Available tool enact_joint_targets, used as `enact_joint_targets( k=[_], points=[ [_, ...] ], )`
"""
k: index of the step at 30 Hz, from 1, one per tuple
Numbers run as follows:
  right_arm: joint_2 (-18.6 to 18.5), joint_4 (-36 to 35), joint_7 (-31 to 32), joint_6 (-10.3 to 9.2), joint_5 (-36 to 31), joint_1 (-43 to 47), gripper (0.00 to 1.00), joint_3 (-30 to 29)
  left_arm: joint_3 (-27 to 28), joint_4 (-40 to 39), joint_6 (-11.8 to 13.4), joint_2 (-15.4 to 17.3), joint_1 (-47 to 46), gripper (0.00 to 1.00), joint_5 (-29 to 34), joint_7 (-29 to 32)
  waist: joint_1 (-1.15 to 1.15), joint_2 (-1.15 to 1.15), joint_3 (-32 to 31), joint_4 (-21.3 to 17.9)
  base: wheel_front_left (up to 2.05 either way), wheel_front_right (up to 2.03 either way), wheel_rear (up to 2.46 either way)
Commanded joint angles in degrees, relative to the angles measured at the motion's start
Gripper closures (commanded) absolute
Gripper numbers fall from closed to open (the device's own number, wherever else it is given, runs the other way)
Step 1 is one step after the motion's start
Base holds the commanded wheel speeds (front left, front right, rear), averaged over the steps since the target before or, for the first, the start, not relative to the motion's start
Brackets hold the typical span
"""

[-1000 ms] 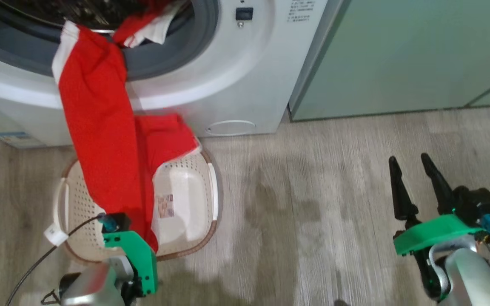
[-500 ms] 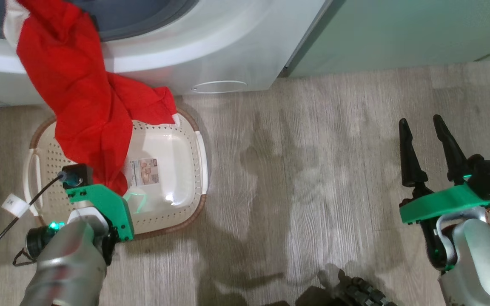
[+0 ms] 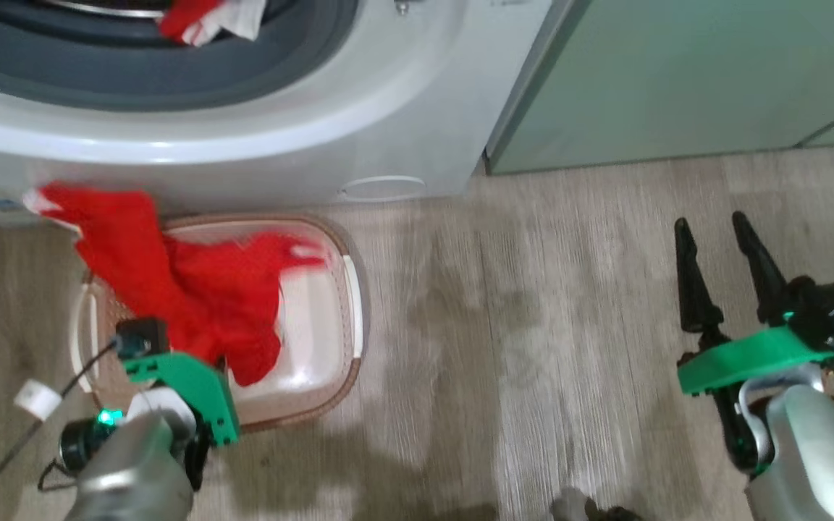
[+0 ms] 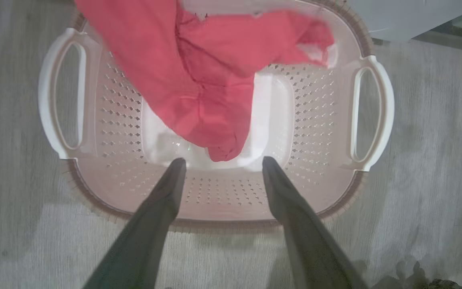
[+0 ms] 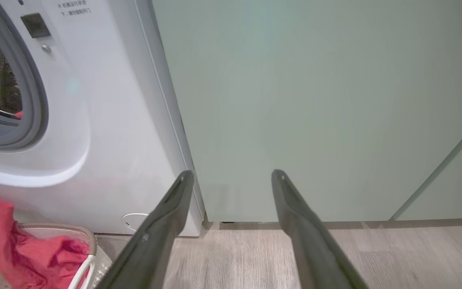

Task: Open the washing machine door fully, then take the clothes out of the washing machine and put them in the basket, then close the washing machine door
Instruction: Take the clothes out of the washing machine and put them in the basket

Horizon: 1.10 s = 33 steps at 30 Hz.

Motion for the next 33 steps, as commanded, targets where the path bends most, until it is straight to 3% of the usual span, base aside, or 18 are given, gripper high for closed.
enact_joint_targets(
  k=[1, 18, 25, 33],
  points=[
    [-0.56, -1.0, -0.36, 0.37, -0.03, 2.08, 0.0, 1.3, 1.03, -0.51, -0.15, 1.24, 1.58, 0.0, -0.4, -1.46, 0.0, 0.0, -3.06, 0.6, 0.0, 0.0, 0.0],
    [-0.19, 0.83, -0.36, 0.37, 1.09, 8.46, 0.0, 2.21, 0.45, -0.67, -3.44, 3.27, 8.92, 0.0, -1.23, -11.87, 0.0, 0.0, -16.47, 1.99, 0.0, 0.0, 0.0],
    [-0.05, 0.2, -0.36, 0.37, 1.17, 8.18, 0.0, 2.05, 0.76, -1.1, -3.7, 4.16, 7.41, 0.0, -1.76, -12.45, 0.0, 0.0, -15.4, 2.23, 0.0, 0.0, 0.0],
    [-0.06, -0.79, -0.36, 0.37, 1.2, 5.26, 0.0, 2.43, 1.02, -1.03, -3.54, 5.64, 0.95, 0.0, -2.35, -11.63, 0.0, 0.0, -8.48, 1.52, 0.0, 0.0, 0.0]
  ],
)
